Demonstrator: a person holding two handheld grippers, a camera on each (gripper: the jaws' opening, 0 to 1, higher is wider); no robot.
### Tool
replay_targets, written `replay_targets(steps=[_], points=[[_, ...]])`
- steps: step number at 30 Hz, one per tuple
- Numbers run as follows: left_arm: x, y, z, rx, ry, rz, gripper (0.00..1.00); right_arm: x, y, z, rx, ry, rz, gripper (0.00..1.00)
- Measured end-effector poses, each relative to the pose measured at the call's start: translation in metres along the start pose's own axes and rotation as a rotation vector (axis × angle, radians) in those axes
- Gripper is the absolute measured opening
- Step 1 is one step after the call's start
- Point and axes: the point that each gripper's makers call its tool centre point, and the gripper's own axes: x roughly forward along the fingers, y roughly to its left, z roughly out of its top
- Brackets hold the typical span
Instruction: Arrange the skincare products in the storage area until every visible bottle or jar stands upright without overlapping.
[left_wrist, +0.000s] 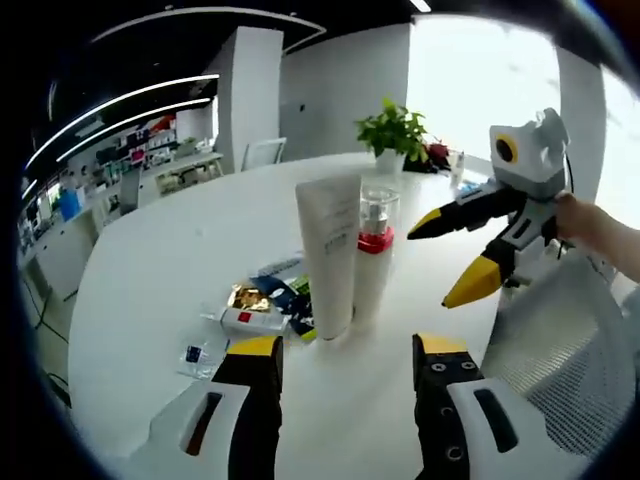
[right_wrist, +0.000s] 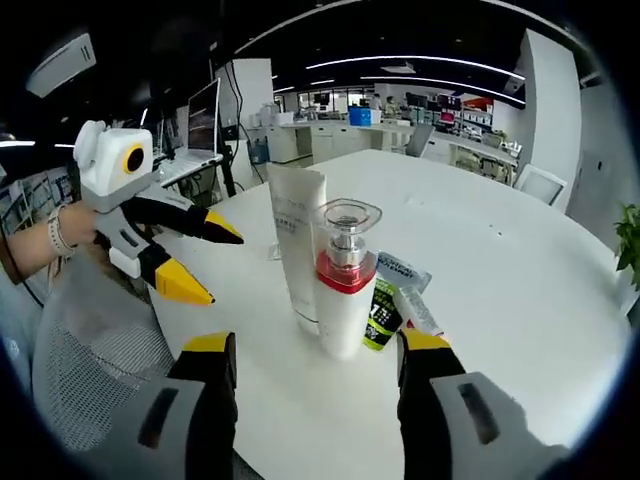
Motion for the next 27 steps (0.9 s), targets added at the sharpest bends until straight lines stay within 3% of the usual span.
replay_targets(steps=[7, 12, 22, 27], points=[[-0.016, -0.008, -0.003, -0.001, 0.002, 0.002, 0.69, -0.017, 0.007, 0.008, -0.034, -0.013, -0.007, 0.91], [-0.023, -0.021, -0.004, 0.031, 0.005, -0.036, 0.84, -0.022, 0.013, 0.013, -0.058, -0.033, -0.005, 0.99], [-0.032, -0.027, -0.003, 0.044, 0.001, -0.027, 0.97, -0.03, 0.02, 0.012, -0.064, -0.037, -0.011, 0.99], [-0.036, -0.027, -0.004, 0.043, 0.003, -0.02, 0.97, -0.031, 0.024, 0.009, -0.068, -0.027, -0.009, 0.99]])
